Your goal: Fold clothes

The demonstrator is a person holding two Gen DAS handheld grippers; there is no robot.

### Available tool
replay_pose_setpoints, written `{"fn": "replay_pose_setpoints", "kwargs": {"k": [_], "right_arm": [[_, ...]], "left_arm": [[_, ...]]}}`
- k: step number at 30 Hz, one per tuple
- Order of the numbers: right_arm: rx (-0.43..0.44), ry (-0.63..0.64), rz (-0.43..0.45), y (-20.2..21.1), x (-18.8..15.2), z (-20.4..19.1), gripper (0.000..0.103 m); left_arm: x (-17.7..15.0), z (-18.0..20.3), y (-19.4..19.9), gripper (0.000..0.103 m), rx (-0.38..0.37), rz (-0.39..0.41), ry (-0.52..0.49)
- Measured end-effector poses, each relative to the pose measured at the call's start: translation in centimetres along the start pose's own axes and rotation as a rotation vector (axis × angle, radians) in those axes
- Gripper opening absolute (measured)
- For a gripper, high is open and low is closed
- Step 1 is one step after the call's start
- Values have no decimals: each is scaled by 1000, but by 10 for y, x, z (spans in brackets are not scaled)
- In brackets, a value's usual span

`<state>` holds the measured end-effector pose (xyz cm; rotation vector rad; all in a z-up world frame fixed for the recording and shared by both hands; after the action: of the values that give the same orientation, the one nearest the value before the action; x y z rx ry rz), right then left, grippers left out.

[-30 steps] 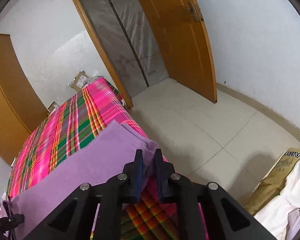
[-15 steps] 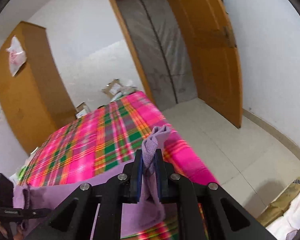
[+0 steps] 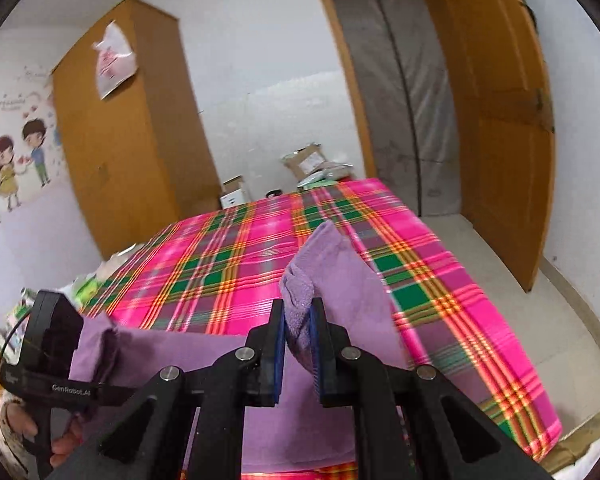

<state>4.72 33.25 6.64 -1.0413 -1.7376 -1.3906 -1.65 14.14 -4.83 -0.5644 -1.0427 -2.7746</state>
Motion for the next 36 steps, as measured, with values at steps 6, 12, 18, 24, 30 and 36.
{"fn": "replay_pose_setpoints", "kwargs": {"k": [6,12,18,24,30,36], "right_arm": [[59,34,-40,-9,-8,-31,12],[120,68,-81,-18,-22,-64,12],[165,103,-125,-28,-37,-93,12],[198,99,-169,-37,-52,-109,12],[229,98,-194,-42,-61,-120,12],[256,91,-239,-50,-76,-125,12]], "left_arm": [[-3,-6,6,22,-15,7,17],[-3,-10,22,22,-29,38,24],[-2,-11,39,22,-49,72,29],[-4,-18,44,22,-46,79,48],[-5,-23,52,22,-47,93,56],[-5,-28,55,22,-41,108,68]]}}
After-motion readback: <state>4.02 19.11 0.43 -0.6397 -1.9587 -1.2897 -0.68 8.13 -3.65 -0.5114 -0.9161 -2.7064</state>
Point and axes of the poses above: each gripper's, at about its wrist camera, not at the fingertips, and y roughly against the way its jaws point, z to its right, x to its top, the point moved 5 cm from there along -y, roughly the way its jaws point, and after that the axes turned 1 degree about y, right-handed, at the moved point
